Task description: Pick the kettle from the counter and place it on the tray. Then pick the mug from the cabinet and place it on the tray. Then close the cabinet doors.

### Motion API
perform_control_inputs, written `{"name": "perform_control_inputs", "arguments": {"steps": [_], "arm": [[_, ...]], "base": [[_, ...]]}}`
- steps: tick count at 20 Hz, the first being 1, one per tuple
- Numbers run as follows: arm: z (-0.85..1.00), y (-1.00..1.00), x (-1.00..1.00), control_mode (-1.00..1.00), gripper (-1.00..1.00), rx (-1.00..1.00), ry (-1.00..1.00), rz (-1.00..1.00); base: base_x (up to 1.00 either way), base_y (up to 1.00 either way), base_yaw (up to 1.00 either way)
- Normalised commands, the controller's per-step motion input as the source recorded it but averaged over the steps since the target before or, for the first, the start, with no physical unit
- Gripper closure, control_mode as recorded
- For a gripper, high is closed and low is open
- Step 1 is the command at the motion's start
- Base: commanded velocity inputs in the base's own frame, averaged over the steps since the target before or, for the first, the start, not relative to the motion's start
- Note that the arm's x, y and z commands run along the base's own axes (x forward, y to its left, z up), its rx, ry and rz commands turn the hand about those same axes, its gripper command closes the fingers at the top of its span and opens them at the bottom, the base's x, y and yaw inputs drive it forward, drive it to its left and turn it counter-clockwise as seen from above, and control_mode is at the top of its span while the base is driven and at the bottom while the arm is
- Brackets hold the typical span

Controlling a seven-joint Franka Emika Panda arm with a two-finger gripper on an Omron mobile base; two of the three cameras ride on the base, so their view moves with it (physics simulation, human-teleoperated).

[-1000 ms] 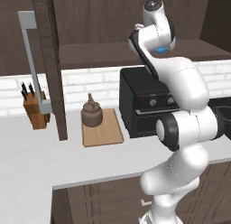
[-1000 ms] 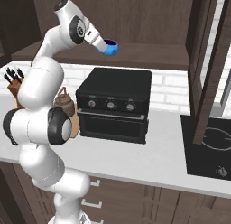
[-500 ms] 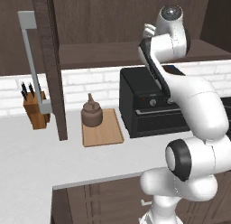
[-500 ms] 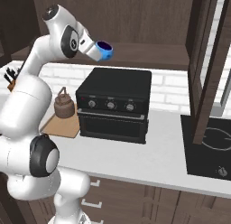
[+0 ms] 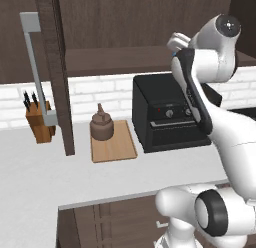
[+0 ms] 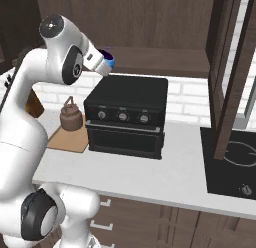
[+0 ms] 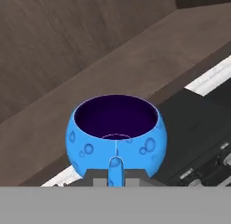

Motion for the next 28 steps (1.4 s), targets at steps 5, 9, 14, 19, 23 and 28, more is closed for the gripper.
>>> {"name": "perform_control_inputs", "arguments": {"steps": [5,9,14,19,23,28], "arm": [[0.06,0.1,-0.95,-1.0,1.0,0.0,0.0,0.46],[0.0,0.17,-1.0,-1.0,1.0,0.0,0.0,0.5],[-0.02,0.26,-1.0,-1.0,1.0,-0.05,-0.05,0.38],[-0.01,0.5,-0.88,-1.0,1.0,-0.15,-0.01,0.15],[-0.05,0.58,-0.76,-1.0,1.0,-0.19,0.0,0.09],[-0.46,0.73,-0.43,-1.0,1.0,-0.13,0.04,0.0]], "base": [[0.0,0.0,0.0],[0.0,0.0,0.0],[0.0,0.0,0.0],[0.0,0.0,0.0],[0.0,0.0,0.0],[0.0,0.0,0.0]]}}
